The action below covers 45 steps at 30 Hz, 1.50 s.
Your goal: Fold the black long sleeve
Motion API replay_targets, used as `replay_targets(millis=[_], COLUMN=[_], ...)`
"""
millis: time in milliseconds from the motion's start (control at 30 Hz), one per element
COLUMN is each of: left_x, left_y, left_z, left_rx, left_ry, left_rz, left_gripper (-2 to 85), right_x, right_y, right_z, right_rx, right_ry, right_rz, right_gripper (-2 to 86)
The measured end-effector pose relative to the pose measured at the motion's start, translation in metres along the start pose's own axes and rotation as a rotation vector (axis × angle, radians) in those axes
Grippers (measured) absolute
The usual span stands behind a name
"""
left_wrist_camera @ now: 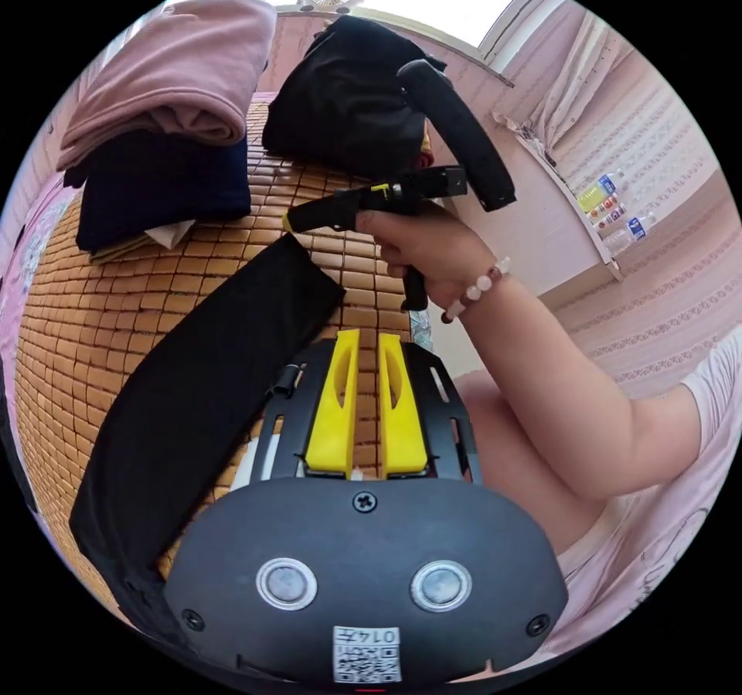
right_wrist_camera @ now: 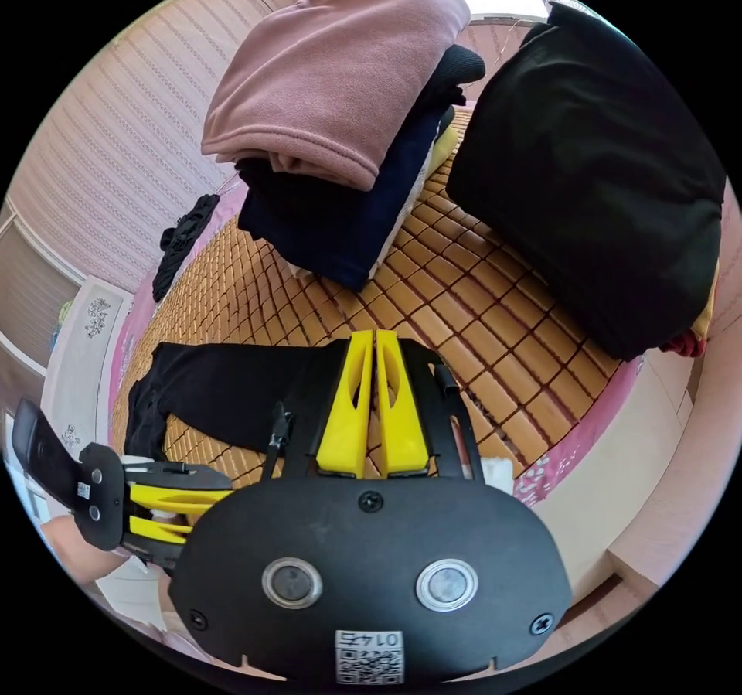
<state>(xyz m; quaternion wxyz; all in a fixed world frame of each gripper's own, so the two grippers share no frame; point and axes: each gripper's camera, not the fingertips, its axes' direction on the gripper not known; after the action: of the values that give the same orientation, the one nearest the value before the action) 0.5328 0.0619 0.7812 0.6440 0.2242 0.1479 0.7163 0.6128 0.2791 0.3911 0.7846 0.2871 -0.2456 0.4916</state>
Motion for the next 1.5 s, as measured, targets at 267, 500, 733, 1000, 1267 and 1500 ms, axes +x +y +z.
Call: replay_targets(millis=[267, 500, 733, 1000, 1267, 1500], left_x=[0.027, 0.091, 0.165, 0.175, 0.112, 0.031], left_y=[0.209, 0.422, 0.604, 0.722, 0.755, 0.758], left_z=[-0.159, -0.29, -0.378, -0.456, -0.567, -0.588], left_rx=[-0.007, 0.028, 0.125, 0.343, 0.39, 0.202], left_ry=[-0.091, -0.308, -0.426, -0.491, -0.677, -0.657], left_rz=[-0.381, -0.84, -1.205, -1.417, -1.273, -1.278], left_gripper=[3.9, 3.9, 4.0, 4.2, 5.4, 6.4], right_x=[0.01, -0.062, -0.183, -0.319, -0.461, -0.532], right_y=[0.027, 0.074, 0.159, 0.274, 0.337, 0.386], right_z=[0.041, 0.084, 0.155, 0.247, 0.351, 0.465], right_rx=[0.068, 0.05, -0.138, -0.372, -0.47, -0.619], right_ry=[-0.071, -0.094, -0.184, -0.388, -0.485, -0.46], right_rz=[0.016, -0.238, -0.67, -1.097, -1.347, -1.427], right_gripper=[5.2, 5.2, 6.1, 7.2, 7.6, 7.9])
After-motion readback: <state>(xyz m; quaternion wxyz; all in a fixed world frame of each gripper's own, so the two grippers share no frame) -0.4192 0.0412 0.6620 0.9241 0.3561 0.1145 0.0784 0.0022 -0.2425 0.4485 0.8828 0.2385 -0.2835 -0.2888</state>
